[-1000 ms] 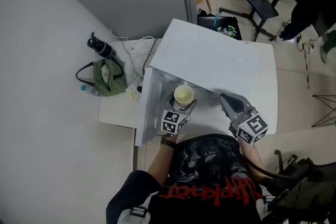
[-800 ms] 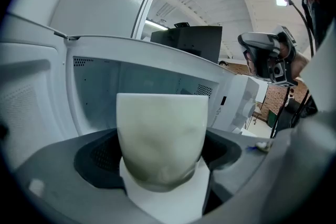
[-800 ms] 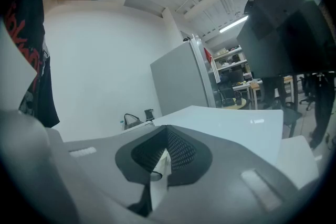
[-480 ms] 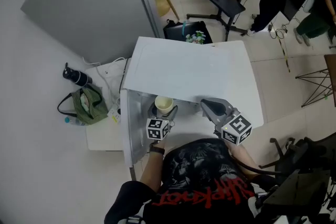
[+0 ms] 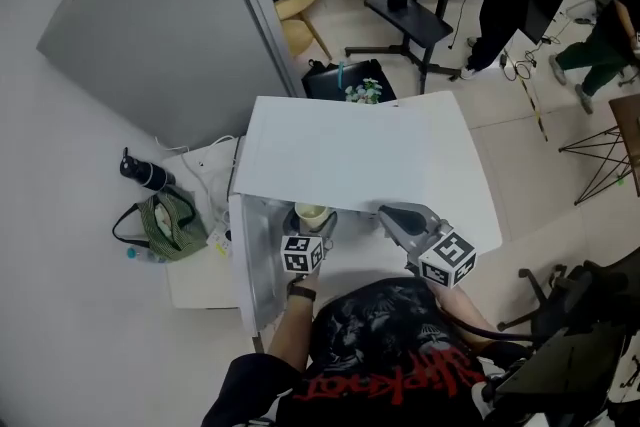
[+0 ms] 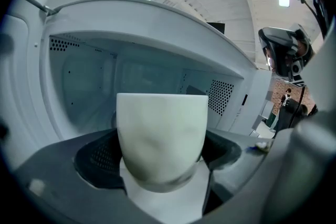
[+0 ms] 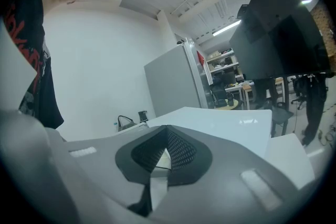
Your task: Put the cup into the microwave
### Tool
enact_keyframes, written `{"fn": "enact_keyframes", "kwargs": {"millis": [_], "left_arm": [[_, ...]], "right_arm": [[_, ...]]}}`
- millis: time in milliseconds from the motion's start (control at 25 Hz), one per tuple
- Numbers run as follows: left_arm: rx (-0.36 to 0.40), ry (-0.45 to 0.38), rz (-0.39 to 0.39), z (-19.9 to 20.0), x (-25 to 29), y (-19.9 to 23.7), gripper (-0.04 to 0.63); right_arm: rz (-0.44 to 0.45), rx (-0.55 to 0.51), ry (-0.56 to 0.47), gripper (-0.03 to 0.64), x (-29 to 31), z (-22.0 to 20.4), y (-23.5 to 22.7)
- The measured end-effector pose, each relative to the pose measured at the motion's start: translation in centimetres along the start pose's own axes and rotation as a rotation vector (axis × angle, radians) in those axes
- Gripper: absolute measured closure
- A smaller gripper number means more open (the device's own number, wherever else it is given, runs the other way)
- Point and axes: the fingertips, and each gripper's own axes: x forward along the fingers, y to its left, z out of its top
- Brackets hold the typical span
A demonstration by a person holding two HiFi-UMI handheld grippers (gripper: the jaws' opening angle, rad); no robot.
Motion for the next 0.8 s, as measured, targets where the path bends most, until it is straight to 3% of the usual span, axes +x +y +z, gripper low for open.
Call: {"fn": "enact_keyframes", "kwargs": {"millis": [360,800], "left_arm": [[-0.039,0.036,-0.021,-1.1,1.7,0.9,0.163],[-0.005,0.070,-0.067,-1.0,3.3,0.7,0.163]], "right_arm": [[-0.010,0.008,-0.005,0.617,-0.3,0.2,-0.4],[-0.013,0.017,-0.009,0.617,-0.5,0.2,-0.4]]}}
